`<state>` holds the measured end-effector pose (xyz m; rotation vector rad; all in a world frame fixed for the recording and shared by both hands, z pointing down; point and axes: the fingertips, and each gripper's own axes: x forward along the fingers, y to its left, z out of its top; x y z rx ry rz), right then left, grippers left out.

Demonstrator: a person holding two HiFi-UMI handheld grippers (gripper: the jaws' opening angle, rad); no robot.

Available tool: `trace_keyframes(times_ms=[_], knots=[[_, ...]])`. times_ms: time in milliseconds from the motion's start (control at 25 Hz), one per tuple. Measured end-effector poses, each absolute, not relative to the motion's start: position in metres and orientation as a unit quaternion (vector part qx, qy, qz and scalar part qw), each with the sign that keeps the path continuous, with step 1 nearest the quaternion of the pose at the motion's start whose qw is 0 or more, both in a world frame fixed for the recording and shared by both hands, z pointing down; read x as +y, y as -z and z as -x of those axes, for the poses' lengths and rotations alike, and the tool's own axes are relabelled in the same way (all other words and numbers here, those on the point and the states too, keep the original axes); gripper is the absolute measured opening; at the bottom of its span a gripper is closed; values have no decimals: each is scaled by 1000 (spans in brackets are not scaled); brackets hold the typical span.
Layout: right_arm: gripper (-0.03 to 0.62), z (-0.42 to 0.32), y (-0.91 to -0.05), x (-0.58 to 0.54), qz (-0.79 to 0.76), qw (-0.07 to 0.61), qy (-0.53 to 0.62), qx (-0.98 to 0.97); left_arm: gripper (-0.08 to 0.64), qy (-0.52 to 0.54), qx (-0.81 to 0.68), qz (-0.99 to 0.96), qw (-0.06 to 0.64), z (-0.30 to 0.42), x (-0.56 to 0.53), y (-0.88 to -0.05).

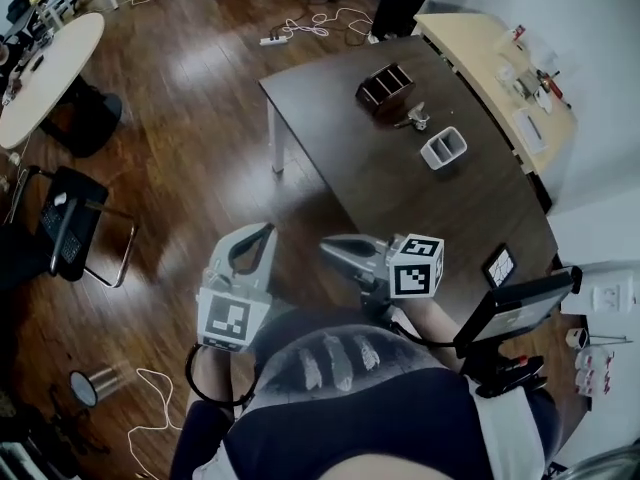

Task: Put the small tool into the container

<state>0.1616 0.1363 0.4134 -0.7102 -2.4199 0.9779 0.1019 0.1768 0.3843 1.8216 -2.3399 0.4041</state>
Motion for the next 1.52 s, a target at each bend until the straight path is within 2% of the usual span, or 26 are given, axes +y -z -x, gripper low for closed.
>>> trace_keyframes(times_ms=[200, 480, 880, 1160, 1320, 1520], knots=[[1, -105, -413, 147, 222, 223, -336, -888, 3, -104, -774, -621, 66, -39, 185, -386], [2, -67, -416, 117, 170, 217, -329, -903, 3, -85, -756, -647, 54, -1, 167, -386], [2, -14, -414, 34, 125, 168, -352, -912, 3, -141, -724, -672, 63, 46, 99, -387], [0, 1, -442, -83, 51, 127, -393, -909, 3, -198, -678, -705, 73, 63, 11, -405], [0, 8, -456, -121, 31, 142, -382, -912, 3, -218, -653, -721, 85, 68, -31, -412], [1, 16, -460, -143, 10, 170, -296, -940, 3, -226, -625, -741, 100, 77, -81, -414]])
